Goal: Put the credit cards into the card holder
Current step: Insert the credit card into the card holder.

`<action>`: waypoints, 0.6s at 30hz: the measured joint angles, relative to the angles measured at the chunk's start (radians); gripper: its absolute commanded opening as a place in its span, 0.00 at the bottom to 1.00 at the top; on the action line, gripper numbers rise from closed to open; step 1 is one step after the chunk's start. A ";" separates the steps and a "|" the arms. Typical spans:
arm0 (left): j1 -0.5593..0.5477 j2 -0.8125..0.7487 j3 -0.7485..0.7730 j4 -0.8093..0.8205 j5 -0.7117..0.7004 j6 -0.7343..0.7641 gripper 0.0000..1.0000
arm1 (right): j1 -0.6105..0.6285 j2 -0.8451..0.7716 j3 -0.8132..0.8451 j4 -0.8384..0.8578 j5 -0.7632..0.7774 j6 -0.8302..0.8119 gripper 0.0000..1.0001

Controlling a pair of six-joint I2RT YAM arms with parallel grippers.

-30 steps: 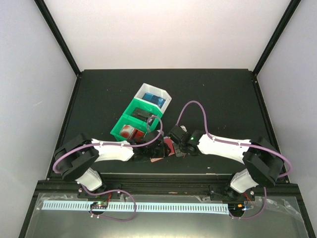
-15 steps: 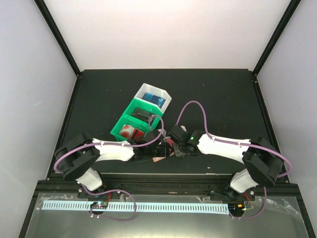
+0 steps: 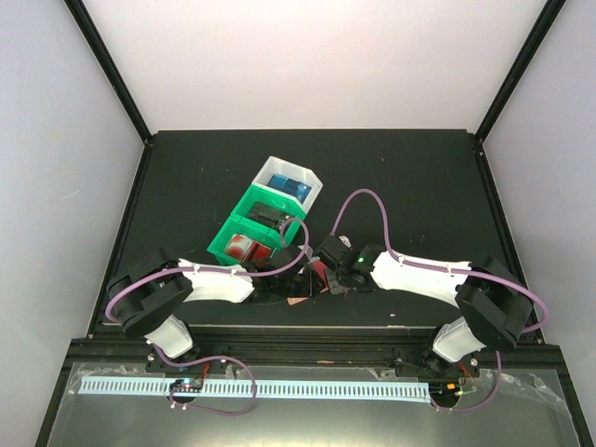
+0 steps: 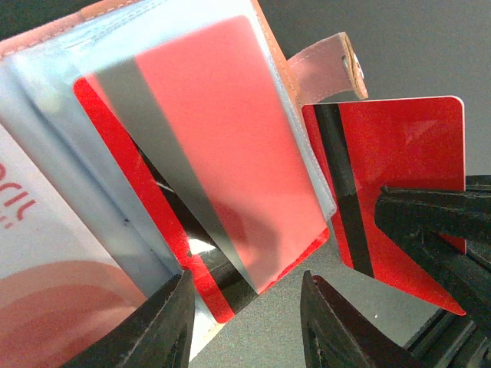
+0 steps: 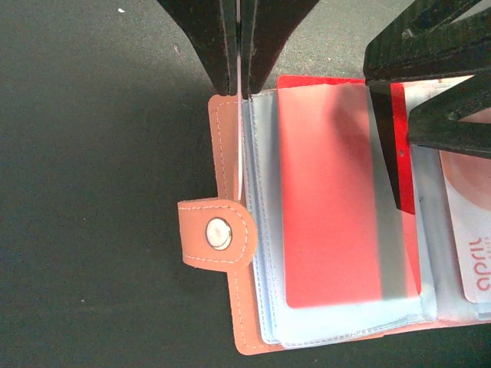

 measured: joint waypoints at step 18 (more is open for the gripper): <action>-0.002 0.016 0.021 -0.064 -0.042 0.018 0.14 | 0.000 -0.068 0.000 -0.025 0.029 0.027 0.01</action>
